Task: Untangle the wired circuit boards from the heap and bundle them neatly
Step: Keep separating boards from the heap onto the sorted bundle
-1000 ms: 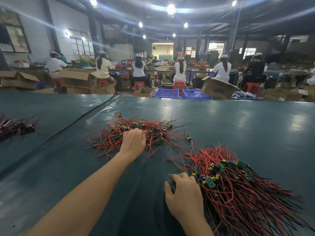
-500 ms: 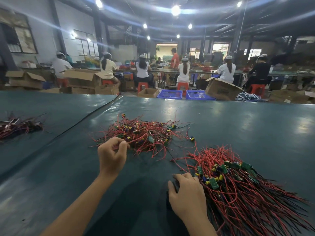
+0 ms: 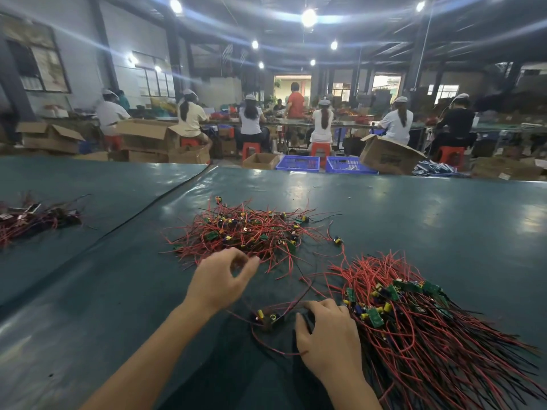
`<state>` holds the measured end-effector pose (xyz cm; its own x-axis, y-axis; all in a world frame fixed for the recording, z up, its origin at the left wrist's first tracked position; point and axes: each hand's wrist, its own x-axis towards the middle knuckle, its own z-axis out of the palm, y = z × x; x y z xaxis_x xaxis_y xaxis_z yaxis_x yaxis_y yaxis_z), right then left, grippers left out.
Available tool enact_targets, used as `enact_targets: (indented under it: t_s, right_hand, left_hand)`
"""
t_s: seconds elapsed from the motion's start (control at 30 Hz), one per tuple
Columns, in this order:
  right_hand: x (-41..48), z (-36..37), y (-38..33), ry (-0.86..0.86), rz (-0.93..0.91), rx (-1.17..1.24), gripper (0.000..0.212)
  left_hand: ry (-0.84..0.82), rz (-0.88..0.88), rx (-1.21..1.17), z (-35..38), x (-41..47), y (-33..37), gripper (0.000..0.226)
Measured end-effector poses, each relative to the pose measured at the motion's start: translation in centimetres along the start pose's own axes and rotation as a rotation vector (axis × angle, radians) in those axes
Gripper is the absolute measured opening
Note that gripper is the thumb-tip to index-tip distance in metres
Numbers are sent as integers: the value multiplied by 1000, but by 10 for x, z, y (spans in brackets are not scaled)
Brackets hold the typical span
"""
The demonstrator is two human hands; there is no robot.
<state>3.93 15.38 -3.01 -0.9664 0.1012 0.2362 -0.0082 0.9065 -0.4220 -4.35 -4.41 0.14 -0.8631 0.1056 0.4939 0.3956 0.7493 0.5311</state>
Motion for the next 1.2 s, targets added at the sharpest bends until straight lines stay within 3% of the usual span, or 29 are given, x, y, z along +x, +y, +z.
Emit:
enact_targets:
  t_s: [0.07, 0.13, 0.3, 0.4, 0.5, 0.7, 0.77, 0.83, 0.93, 1.0, 1.1, 1.2]
  right_hand:
    - [-1, -1, 0, 2, -9, 6, 32]
    - [-1, -1, -1, 11, -15, 35, 32]
    - [-1, -1, -4, 2, -15, 69, 36]
    - [-3, -1, -6, -37, -40, -3, 45]
    - [-3, 1, -6, -26, -59, 58, 38]
    - [3, -2, -8, 255, 186, 725, 21]
    - [8, -6, -7, 260, 329, 1100, 14]
    - [10, -13, -8, 215, 435, 1481, 10]
    - [7, -22, -12, 144, 474, 1760, 18]
    - [3, -24, -14, 84, 454, 1820, 22]
    - [-3, -26, -16, -44, 419, 1817, 27]
    - [-8, -26, -19, -149, 358, 1784, 32]
  left_hand:
    - [-188, 145, 119, 8, -3, 13, 47]
    - [-267, 262, 310, 19, -9, 19, 46]
    - [-377, 259, 344, 24, -23, 11, 37]
    - [-368, 223, 305, 23, -31, 1, 30]
    - [-255, 136, 365, 20, -32, -9, 25]
    - [31, -238, 320, 0, -28, -37, 27]
    - [102, -246, 320, -5, -27, -42, 29]
    - [189, -138, 300, -6, -27, -37, 22]
    - [259, 48, 96, -3, -35, -13, 0]
    - [202, 66, -121, 5, -44, 6, 8]
    - [-17, -35, -445, 18, -54, 30, 10]
    - [-191, -168, -725, 22, -59, 47, 30]
